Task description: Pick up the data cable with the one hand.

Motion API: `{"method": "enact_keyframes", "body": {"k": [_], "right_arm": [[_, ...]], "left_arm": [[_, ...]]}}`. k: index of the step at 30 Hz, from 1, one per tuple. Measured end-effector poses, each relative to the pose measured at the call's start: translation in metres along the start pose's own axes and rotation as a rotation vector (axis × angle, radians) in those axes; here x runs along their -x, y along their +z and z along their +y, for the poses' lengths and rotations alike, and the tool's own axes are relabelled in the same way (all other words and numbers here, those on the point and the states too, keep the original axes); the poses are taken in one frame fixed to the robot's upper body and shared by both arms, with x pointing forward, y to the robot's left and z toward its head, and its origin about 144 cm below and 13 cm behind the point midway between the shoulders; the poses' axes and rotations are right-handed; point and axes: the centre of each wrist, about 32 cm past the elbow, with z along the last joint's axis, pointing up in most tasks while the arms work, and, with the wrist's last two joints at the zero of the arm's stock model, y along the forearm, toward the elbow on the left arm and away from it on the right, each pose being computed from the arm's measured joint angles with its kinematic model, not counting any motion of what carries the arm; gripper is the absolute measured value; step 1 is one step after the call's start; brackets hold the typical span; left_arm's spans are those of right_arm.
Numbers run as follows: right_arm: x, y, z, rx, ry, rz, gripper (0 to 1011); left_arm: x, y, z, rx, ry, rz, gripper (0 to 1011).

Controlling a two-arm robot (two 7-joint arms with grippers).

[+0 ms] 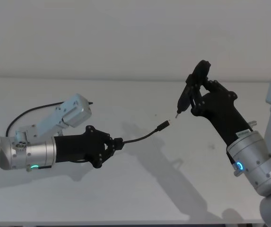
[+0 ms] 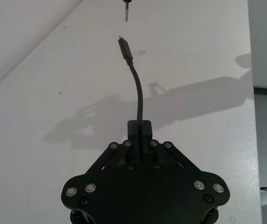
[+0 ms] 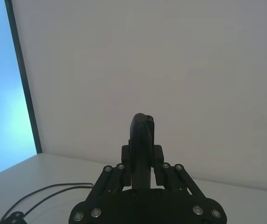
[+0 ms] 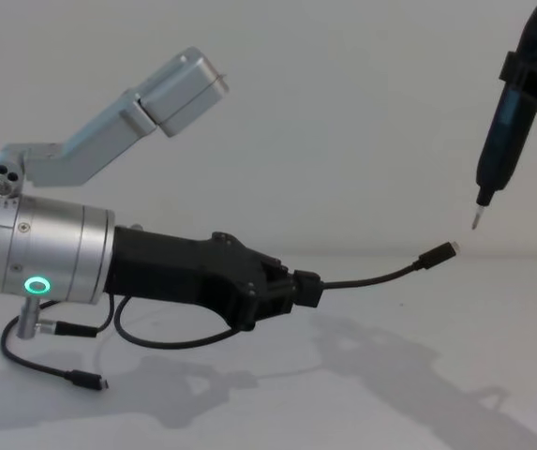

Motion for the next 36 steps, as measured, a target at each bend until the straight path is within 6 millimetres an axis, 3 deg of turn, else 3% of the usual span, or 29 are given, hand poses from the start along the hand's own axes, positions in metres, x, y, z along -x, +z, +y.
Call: {"method": "enact_keyframes", "body": {"k": [36], "right_arm": [[-0.0017,-0.0066,0.0103,0.023,0.019,0.056,274]], "left_arm": [[0.0004,0.0019,0.0018,0.015,-0.004,-0.010,40]]}}
